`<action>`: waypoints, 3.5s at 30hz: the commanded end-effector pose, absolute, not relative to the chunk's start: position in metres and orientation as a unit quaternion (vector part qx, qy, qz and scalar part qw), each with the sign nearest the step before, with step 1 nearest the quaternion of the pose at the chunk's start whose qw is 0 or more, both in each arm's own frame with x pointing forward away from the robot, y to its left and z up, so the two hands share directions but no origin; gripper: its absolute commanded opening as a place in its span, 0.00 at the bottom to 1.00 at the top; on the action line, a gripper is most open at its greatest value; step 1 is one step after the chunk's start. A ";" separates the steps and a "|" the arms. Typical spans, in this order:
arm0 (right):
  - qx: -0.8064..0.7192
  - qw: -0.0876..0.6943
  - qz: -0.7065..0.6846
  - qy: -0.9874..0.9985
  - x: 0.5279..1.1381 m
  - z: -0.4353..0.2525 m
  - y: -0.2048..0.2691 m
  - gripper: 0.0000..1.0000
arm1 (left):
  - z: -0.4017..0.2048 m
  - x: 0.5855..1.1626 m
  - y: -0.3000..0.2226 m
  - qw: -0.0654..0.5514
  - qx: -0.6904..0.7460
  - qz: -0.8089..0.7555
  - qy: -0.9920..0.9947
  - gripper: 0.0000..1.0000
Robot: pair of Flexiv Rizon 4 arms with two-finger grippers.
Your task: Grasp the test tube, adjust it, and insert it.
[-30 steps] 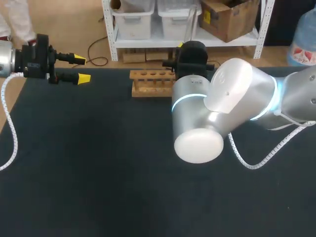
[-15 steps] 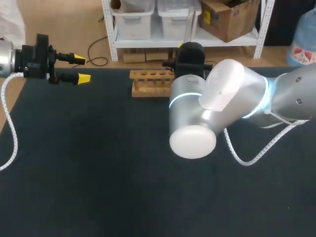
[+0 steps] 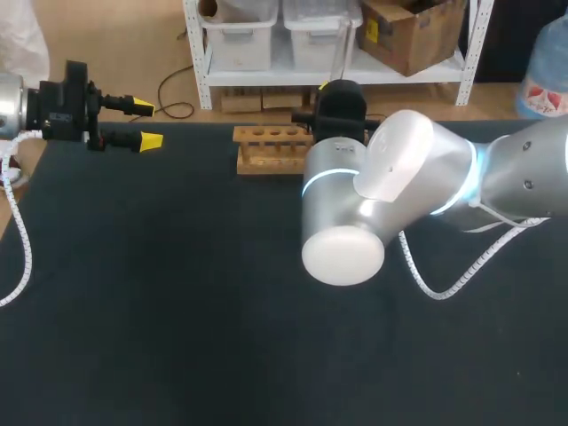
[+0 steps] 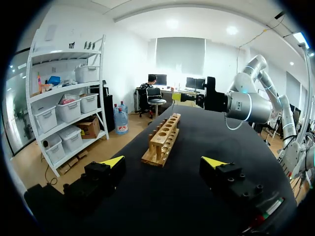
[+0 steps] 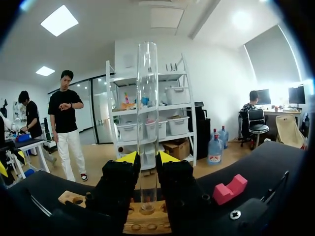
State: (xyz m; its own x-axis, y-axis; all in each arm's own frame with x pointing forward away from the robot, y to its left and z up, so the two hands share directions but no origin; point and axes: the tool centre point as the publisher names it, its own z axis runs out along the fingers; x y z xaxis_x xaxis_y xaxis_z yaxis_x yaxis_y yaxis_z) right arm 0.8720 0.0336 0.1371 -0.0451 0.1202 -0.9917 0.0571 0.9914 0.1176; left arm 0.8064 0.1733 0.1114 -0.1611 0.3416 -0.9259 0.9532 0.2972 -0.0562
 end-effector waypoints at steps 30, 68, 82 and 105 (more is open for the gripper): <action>0.056 0.670 0.034 0.740 0.878 0.111 0.040 0.00 | 0.110 0.806 0.174 0.439 0.478 -0.350 0.675 1.00; 0.036 0.630 0.027 0.775 0.870 0.078 0.044 0.28 | 0.110 0.806 0.174 0.439 0.478 -0.350 0.675 1.00; 0.036 0.628 0.026 0.777 0.870 0.077 0.044 0.39 | 0.110 0.806 0.174 0.439 0.478 -0.350 0.675 1.00; 0.002 0.633 0.023 0.774 0.898 0.088 0.038 0.69 | 0.110 0.806 0.174 0.439 0.478 -0.350 0.675 1.00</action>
